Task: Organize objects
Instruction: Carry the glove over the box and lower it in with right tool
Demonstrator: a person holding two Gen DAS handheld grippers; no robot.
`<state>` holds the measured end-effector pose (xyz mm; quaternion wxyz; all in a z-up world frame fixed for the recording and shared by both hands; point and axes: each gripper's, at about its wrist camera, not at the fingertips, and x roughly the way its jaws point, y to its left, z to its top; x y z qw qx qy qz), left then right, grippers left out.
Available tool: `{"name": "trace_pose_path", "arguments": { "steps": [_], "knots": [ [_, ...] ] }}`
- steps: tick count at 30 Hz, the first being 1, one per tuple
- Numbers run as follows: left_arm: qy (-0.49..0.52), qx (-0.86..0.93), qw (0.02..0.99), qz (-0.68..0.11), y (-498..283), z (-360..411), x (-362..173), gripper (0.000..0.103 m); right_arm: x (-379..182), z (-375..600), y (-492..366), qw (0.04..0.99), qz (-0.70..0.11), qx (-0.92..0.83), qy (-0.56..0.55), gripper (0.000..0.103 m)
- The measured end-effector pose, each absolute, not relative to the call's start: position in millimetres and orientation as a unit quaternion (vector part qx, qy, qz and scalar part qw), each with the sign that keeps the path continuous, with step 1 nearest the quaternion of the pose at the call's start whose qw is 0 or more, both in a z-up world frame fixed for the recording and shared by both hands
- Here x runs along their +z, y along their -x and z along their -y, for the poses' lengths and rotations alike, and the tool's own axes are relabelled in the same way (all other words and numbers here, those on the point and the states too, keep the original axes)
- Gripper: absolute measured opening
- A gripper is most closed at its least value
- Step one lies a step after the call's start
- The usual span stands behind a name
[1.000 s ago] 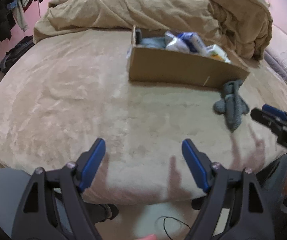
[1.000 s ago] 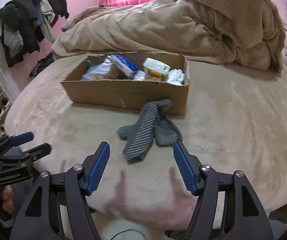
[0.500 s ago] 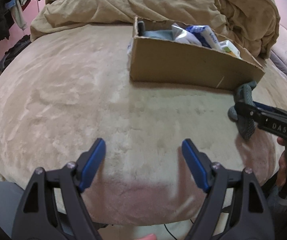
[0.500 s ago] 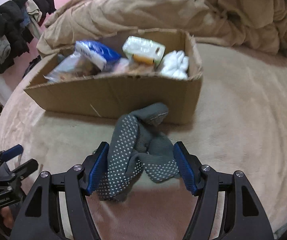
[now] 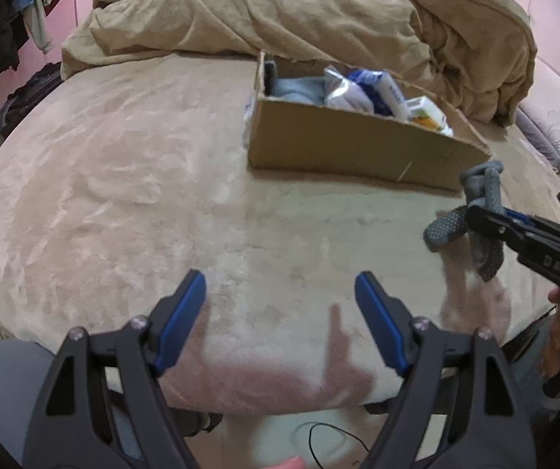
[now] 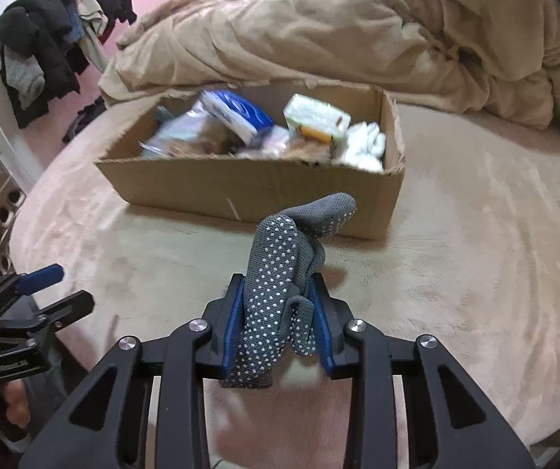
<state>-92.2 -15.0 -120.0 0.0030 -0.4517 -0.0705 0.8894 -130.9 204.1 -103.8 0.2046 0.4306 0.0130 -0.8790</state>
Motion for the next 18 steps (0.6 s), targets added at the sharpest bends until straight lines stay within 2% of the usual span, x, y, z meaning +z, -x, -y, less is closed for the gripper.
{"name": "trace_pose_path", "arguments": {
  "steps": [12, 18],
  "knots": [
    [0.416, 0.905, 0.022, 0.088, 85, 19, -76, 0.08, -31, -210, 134, 0.214, 0.003, -0.904, -0.37, 0.034],
    [0.401, 0.912, 0.023, 0.086, 98, 25, -63, 0.08, -17, -203, 164, 0.205, -0.011, -0.914, -0.349, 0.034]
  ]
}}
